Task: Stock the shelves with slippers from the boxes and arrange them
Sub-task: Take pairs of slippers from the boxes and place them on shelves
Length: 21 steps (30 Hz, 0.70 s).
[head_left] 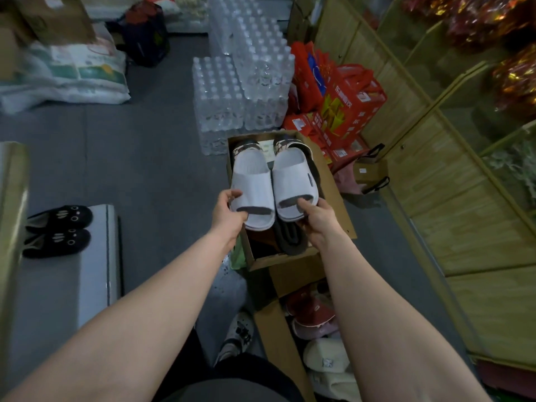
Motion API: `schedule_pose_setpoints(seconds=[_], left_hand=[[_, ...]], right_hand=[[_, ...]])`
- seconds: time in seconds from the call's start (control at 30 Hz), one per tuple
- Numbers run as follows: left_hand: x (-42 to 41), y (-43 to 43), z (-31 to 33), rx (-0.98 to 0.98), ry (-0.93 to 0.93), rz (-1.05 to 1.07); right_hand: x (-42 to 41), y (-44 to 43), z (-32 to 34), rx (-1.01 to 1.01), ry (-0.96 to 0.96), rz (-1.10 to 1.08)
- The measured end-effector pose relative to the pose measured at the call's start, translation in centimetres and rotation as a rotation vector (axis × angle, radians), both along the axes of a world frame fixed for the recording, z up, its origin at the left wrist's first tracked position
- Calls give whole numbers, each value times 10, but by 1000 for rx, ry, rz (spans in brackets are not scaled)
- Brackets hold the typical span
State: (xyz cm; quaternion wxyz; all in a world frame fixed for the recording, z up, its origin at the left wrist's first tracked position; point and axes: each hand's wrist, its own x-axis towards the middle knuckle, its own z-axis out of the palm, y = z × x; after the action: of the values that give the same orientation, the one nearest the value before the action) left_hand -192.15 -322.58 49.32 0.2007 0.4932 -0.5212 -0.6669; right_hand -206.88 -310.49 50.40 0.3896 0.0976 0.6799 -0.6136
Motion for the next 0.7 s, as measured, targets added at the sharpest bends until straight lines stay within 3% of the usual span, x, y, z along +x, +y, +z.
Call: schedule_pose_setpoints(seconds=[0.27, 0.7], left_hand=[[52, -10, -5, 104, 90, 243], [225, -14, -19, 111, 140, 651]], right_hand=[[33, -30, -7, 43, 1, 187], [182, -100, -16, 36, -45, 628]])
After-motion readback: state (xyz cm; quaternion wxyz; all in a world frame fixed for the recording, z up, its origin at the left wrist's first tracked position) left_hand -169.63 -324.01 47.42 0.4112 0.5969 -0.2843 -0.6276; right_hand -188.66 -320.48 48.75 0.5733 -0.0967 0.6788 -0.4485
